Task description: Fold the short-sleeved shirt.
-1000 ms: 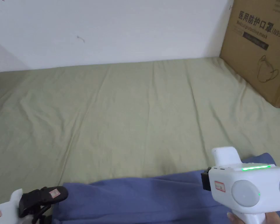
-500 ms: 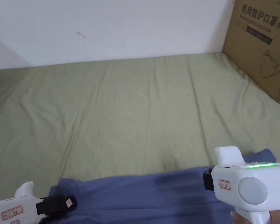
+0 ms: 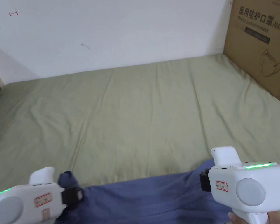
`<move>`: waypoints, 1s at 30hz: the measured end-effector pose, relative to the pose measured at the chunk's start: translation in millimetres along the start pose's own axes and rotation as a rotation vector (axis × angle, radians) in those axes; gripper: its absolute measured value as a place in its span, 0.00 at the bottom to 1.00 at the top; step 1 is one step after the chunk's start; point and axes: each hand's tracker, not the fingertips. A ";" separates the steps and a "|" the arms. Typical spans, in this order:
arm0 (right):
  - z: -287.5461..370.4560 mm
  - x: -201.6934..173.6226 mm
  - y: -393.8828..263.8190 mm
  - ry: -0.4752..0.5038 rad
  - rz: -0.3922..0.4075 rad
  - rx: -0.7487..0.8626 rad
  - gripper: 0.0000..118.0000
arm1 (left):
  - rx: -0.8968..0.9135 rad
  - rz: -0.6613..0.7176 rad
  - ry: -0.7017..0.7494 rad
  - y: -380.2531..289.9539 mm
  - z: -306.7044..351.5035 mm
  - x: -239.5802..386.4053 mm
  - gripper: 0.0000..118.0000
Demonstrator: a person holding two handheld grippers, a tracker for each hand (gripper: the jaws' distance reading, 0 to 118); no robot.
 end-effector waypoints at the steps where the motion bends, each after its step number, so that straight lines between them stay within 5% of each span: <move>1: 0.2 1.7 0.6 0.000 -0.003 0.002 0.00 | -0.006 -0.003 -0.031 0.1 -13.0 12.5 0.06; 4: 0.3 8.2 0.0 0.002 -0.020 0.002 0.00 | -0.076 -0.022 -0.073 -4.3 -52.0 54.5 0.26; 6: -2.0 12.0 -0.6 0.001 -0.028 -0.002 0.00 | -0.143 -0.029 -0.115 -6.8 -78.9 72.8 0.61; 8: -3.9 15.0 -1.4 0.004 -0.034 -0.007 0.00 | -0.198 0.012 -0.213 -13.4 -92.7 88.7 0.86; 9: -4.2 15.7 -1.2 0.006 -0.037 -0.009 0.00 | -0.217 0.035 -0.272 -14.6 -95.7 92.8 0.94; 12: -6.7 19.7 -0.4 0.013 -0.042 -0.011 0.00 | -0.153 0.030 -0.363 -11.0 -83.5 98.0 0.94; 14: -8.8 22.2 0.6 0.018 -0.048 -0.010 0.00 | -0.091 -0.045 -0.273 -6.9 -66.6 96.3 0.91; 15: -9.6 23.1 1.0 0.020 -0.052 -0.010 0.00 | -0.044 -0.096 -0.187 -6.1 -56.2 94.2 0.77; 17: -9.9 23.4 1.4 0.026 -0.060 -0.007 0.00 | 0.040 -0.221 0.083 -2.4 -36.5 93.3 0.19; 19: -11.1 23.4 1.7 0.031 -0.063 -0.008 0.00 | 0.021 -0.288 0.253 -2.5 -35.8 85.5 0.00; 30: -14.0 22.5 0.3 0.050 -0.055 -0.024 0.00 | -0.284 -0.056 -0.160 -44.5 -106.2 70.8 0.00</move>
